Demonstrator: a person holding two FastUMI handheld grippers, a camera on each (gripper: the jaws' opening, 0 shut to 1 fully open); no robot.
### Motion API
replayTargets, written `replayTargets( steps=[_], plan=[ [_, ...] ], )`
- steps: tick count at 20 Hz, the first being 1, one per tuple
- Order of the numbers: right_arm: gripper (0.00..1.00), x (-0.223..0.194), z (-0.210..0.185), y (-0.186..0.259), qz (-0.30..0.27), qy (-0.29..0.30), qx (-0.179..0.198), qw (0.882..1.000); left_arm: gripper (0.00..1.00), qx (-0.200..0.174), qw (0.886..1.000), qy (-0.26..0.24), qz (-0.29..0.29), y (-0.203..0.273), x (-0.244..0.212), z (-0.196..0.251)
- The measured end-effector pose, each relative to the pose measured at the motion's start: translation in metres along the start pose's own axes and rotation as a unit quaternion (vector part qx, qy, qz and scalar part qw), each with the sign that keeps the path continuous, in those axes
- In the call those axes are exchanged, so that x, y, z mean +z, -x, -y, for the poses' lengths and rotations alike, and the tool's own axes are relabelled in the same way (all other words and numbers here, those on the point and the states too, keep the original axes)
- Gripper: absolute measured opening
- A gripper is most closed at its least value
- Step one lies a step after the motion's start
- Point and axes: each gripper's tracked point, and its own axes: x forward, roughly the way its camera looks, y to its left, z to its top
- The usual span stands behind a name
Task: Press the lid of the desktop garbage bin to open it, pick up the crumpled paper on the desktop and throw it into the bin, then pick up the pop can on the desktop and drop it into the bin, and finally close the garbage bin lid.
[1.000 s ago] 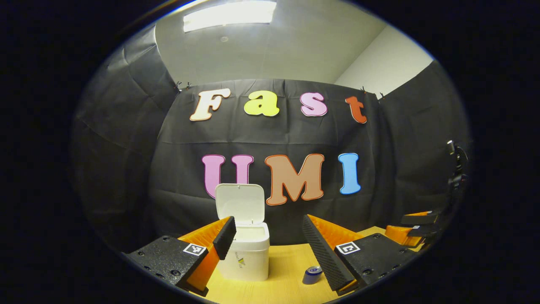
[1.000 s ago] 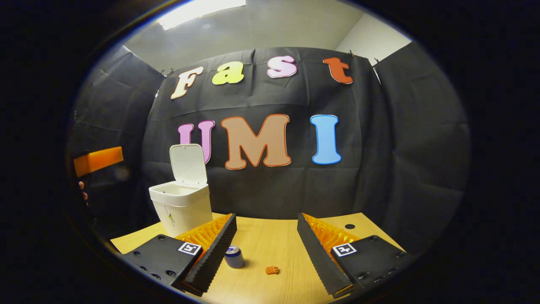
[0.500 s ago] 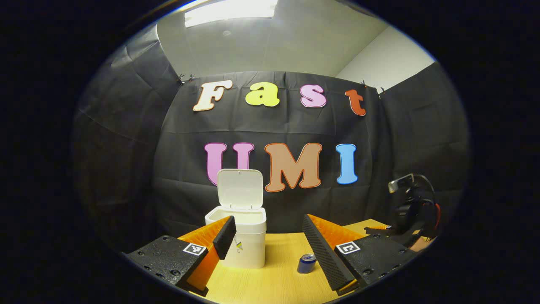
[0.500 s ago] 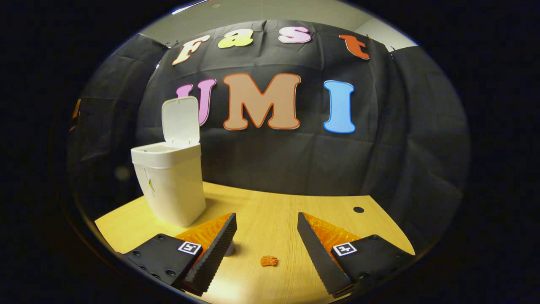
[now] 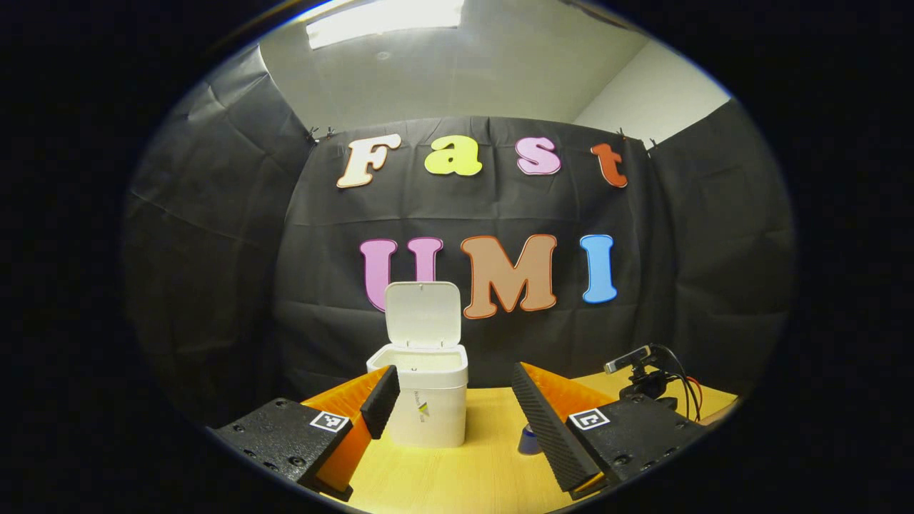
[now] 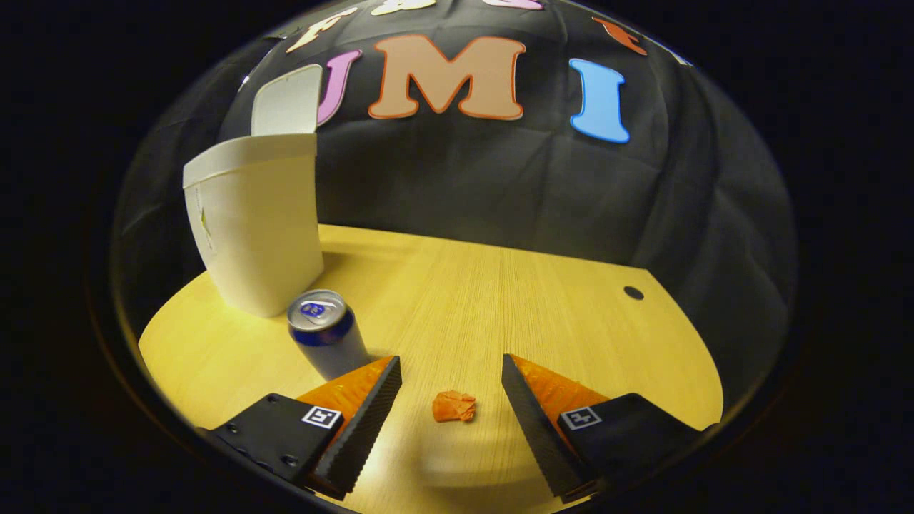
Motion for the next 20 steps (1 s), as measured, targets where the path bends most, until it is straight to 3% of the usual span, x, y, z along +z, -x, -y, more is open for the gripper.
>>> replayTargets(
  steps=[1,7,9,13,14,17,20],
  plan=[
    [1.0,-0.005,0.0,-0.006,-0.013,-0.003,0.0,1.0,0.95,0.003,1.0,0.001,-0.002,0.0,-0.001,-0.003],
    [0.86,-0.03,-0.003,-0.024,-0.049,0.005,-0.006,0.999,0.95,0.014,1.0,-0.002,-0.012,0.004,-0.008,-0.014],
    [0.85,-0.038,-0.008,-0.029,-0.058,0.01,-0.006,0.998,0.96,0.015,1.0,-0.002,-0.015,0.006,-0.01,-0.015],
    [0.58,-0.049,-0.005,-0.032,-0.072,0.021,-0.018,0.997,0.95,0.015,1.0,-0.003,-0.015,0.007,-0.01,-0.018],
    [0.57,-0.052,-0.005,-0.035,-0.072,0.022,-0.019,0.997,0.95,0.016,1.0,-0.004,-0.015,0.007,-0.009,-0.02],
    [0.48,-0.055,-0.009,-0.035,-0.074,0.032,-0.005,0.997,0.95,0.017,1.0,-0.002,-0.015,0.006,-0.011,-0.023],
    [0.29,-0.054,-0.014,-0.029,-0.08,0.02,0.018,0.996,0.95,0.013,1.0,0.003,-0.018,0.005,-0.013,-0.022]
  ],
)
